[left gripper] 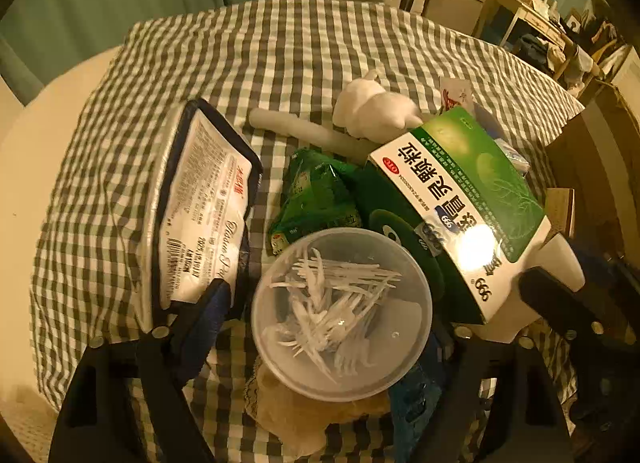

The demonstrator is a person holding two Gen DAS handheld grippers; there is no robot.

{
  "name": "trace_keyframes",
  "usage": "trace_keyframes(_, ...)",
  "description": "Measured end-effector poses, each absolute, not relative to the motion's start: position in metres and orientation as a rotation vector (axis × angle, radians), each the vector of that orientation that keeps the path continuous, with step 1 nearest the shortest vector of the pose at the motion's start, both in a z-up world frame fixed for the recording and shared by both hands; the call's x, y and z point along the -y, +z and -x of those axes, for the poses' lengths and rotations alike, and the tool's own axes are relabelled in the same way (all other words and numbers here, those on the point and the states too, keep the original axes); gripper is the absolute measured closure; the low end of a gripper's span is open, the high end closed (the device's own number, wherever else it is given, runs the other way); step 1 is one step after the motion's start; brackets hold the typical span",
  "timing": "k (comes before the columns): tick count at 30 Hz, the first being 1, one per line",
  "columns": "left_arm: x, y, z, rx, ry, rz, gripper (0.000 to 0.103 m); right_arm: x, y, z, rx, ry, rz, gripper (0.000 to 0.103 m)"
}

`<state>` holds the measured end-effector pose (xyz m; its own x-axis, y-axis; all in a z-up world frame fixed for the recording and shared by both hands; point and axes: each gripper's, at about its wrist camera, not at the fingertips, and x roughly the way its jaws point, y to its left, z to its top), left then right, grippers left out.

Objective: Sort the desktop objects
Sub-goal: 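Carry the clear fork container with left tool while right tool carries white bottle to box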

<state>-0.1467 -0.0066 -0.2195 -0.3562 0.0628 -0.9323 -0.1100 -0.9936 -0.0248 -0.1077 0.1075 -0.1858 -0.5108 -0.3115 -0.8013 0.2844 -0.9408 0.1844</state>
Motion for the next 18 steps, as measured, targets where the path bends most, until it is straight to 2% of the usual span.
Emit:
trace_keyframes(1, 0.006, -0.220, 0.147, -0.057, 2.492, 1.719, 0.033, -0.106, -0.187, 0.106, 0.043, -2.458, -1.303, 0.059)
trace_keyframes(2, 0.005, -0.221, 0.146, -0.062, 2.479, 1.720, 0.040, -0.105, -0.186, 0.105, 0.049, -2.449, -1.278, 0.068)
trace_keyframes(11, 0.004, -0.209, 0.140, -0.039, 2.505, 1.704, 0.040, -0.108, -0.180, 0.100, 0.065, -2.460, -1.264, 0.070)
trace_keyframes(18, -0.001, -0.175, 0.130, -0.049, 2.581, 1.577, 0.040, -0.110, -0.164, 0.088, 0.057, -2.508, -1.203, 0.071)
